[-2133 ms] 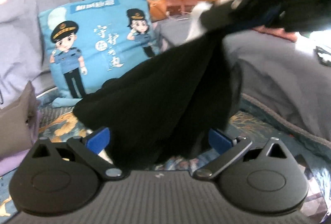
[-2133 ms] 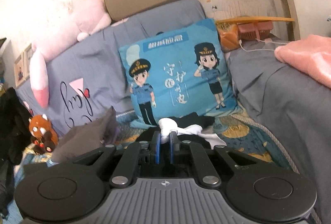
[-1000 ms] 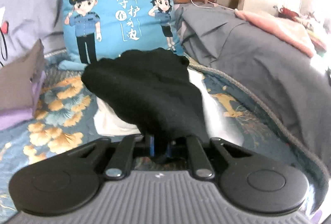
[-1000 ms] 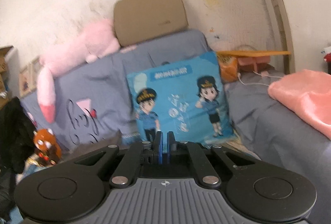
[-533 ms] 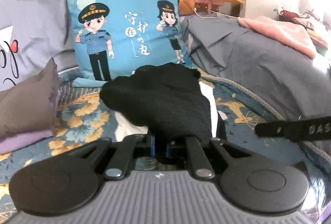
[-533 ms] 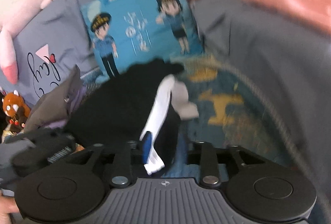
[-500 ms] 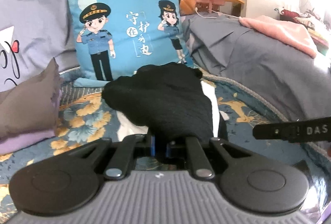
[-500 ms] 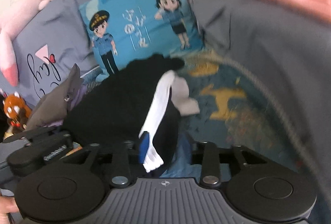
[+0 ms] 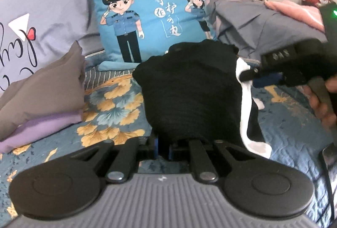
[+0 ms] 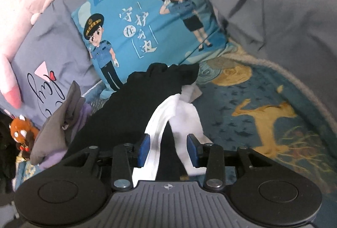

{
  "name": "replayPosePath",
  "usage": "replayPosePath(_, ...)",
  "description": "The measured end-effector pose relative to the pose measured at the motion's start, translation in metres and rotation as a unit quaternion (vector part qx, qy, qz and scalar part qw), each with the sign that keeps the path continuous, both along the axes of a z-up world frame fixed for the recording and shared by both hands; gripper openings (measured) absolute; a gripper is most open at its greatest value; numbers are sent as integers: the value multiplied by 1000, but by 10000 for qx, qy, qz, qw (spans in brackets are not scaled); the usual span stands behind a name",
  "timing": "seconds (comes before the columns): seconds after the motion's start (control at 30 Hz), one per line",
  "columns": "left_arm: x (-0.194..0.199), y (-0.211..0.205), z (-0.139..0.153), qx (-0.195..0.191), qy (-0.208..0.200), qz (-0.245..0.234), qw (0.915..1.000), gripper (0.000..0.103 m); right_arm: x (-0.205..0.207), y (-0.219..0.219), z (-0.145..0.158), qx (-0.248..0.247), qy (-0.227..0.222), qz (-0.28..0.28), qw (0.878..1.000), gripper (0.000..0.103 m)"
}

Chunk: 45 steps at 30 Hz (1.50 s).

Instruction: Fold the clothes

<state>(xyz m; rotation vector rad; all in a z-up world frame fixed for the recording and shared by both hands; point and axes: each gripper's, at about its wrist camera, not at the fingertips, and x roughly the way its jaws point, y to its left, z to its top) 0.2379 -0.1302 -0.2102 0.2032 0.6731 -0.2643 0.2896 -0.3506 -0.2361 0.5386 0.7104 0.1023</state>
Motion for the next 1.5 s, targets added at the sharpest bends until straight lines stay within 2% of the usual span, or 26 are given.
replayPosePath(0.03,-2,1,0,66,-6,-18,10000,12,4,0,-2,74,3,0,10000,38)
replayPosePath(0.13,-15,8,2,273,-118,-81,9995,32,13,3,-3,267,-39,80,9996,37)
replayPosePath(0.2,-30,10,4,272,-232,-223,9991,55,16,6,-1,266,-69,151,9995,37)
replayPosePath(0.3,-51,13,8,267,-403,-439,9979,75,20,11,3,145,-96,250,9995,37)
replayPosePath(0.37,-58,4,13,23,-464,-707,9964,81,21,12,6,121,-127,291,9994,37)
replayPosePath(0.4,-58,-3,14,-61,-482,-800,9956,83,21,12,7,115,-144,298,9994,31)
replayPosePath(0.43,-56,-13,13,-101,-457,-913,9947,83,21,12,9,109,-162,305,9993,20)
replayPosePath(0.53,-49,-41,3,-135,-321,-1213,9920,83,20,13,13,-73,-188,356,9992,5)
replayPosePath(0.67,-49,-75,-13,18,-149,-1562,9876,77,16,11,17,-138,-261,442,9986,4)
replayPosePath(0.73,-54,-86,-22,333,-160,-1620,9861,74,16,11,17,-210,-251,474,9983,4)
replayPosePath(0.83,-59,-95,-36,771,-209,-1700,9822,63,17,11,16,-211,-222,477,9984,4)
replayPosePath(0.93,-57,-97,-47,887,-119,-1694,9815,54,16,12,18,-250,-231,488,9982,4)
replayPosePath(1.0,-49,-99,-54,872,43,-1672,9820,32,15,13,18,-271,-248,501,9981,4)
replayPosePath(1.03,-46,-100,-57,893,114,-1681,9816,26,15,13,18,-268,-250,503,9981,4)
replayPosePath(1.17,-49,-101,-58,965,49,-1632,9819,10,12,15,20,-292,-324,492,9978,4)
replayPosePath(1.33,-48,-96,-58,944,-8,-1416,9854,8,8,17,23,-344,-461,467,9973,4)
replayPosePath(1.5,-41,-75,-46,591,-89,-903,9941,6,2,20,28,-403,-630,433,9963,3)
